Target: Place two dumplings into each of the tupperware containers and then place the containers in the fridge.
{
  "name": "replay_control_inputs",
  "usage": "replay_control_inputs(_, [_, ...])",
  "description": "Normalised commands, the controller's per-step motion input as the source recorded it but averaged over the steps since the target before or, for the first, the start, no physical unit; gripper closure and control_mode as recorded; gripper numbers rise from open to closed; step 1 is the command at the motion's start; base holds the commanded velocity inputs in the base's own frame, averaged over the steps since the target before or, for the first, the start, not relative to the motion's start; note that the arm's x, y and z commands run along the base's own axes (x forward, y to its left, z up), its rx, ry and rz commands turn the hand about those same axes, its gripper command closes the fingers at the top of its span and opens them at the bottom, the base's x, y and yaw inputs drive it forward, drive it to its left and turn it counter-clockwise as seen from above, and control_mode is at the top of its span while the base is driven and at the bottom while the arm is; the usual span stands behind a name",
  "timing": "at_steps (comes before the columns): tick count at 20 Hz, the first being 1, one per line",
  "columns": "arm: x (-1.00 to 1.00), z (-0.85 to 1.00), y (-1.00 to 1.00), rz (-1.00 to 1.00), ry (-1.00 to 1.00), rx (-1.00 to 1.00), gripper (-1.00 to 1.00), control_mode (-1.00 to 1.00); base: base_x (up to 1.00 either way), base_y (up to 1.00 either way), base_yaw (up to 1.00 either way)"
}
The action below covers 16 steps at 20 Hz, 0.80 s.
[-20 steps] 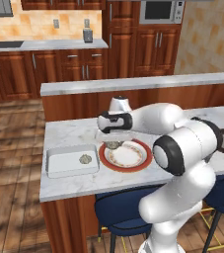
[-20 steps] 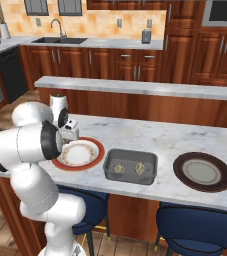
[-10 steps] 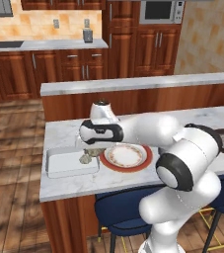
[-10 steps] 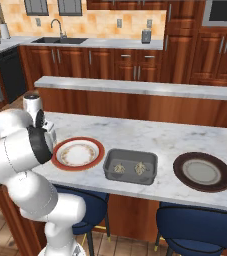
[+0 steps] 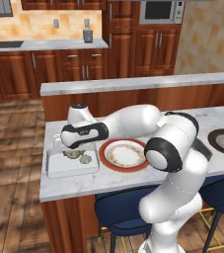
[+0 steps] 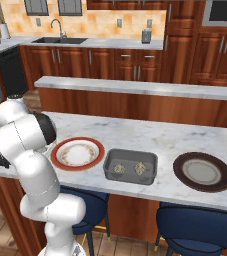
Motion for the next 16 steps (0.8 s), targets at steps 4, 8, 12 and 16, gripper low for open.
replay_control_inputs(4, [0.14,-0.5,0.38,0.0,0.0,-0.02,1.0,-1.0,0.0,0.0,0.0])
replay_control_inputs(8, [0.0,-0.54,0.19,0.0,-0.02,-0.03,1.0,-1.0,0.0,0.0,0.0])
replay_control_inputs(12, [0.06,-0.07,0.0,0.0,-0.01,0.0,1.0,-1.0,0.0,0.0,0.0])
replay_control_inputs(16, [0.34,-0.08,0.0,0.0,0.0,0.0,1.0,-1.0,0.0,0.0,0.0])
